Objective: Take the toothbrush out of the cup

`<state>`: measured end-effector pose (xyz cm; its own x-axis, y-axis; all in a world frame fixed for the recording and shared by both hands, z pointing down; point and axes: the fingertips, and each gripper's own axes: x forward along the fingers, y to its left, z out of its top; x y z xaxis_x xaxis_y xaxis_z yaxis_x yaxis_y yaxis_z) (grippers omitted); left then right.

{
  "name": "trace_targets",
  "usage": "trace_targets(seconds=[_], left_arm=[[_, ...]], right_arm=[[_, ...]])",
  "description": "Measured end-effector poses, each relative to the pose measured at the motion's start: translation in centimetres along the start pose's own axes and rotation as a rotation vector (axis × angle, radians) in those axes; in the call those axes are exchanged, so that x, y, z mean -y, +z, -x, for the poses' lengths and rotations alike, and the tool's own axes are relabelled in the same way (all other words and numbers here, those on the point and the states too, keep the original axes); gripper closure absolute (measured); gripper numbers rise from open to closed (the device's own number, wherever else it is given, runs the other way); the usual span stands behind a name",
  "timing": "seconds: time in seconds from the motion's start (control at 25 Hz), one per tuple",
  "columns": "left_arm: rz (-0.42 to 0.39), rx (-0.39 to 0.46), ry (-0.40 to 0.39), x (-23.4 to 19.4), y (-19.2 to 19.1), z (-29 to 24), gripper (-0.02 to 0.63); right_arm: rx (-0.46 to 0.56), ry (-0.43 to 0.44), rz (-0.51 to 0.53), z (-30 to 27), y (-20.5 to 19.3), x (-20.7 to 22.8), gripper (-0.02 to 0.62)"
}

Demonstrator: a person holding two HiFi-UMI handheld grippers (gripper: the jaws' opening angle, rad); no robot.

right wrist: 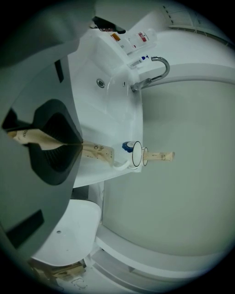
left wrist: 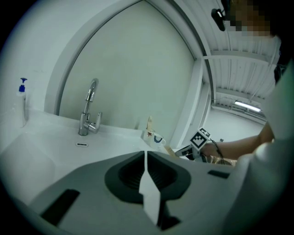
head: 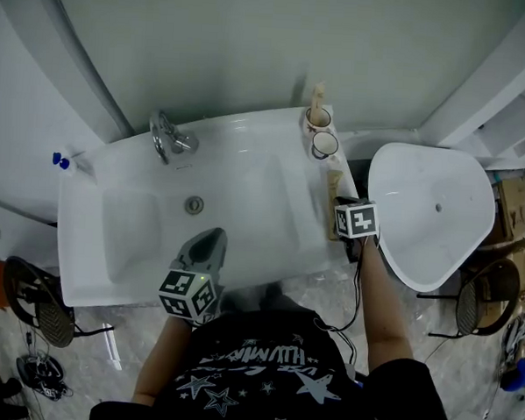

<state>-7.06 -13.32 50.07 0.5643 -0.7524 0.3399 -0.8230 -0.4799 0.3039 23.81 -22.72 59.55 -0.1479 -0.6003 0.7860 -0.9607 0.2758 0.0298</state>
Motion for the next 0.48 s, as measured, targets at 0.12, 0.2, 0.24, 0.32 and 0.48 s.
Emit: trace_targets(seconds=[0.12,0.2,0.24,0.32,0.48], left_arm=[[0.007,0.005,0.018,-0.3,0.1,0.1,0.577],[0.012,0.010,0.029,-0.5,0.2,0.2,0.577],[0.013,0.011,0.034,-0.5,0.3,0.2,0.577],[0.015,0.010,0.041,-0.6,0.2,0.2,0.577],[0.020,0.009,0.052,-0.7,0.0,0.0,0.577]], right_arm=[[-0.033,0.006,-0.003,-1.2,-0.7,0.0,0.572],[-0.045,0.008,-0.004,-1.7,-0.9,0.1,0.572],[-0.050,0.010,-0.003,-1.9,-1.0,0.1,0.571],[-0.054,0.013,0.001,-2.2,-1.1,0.1,0.571],[-0.045,0.017,0.022,-2.6,-0.8,0.2,0.571]])
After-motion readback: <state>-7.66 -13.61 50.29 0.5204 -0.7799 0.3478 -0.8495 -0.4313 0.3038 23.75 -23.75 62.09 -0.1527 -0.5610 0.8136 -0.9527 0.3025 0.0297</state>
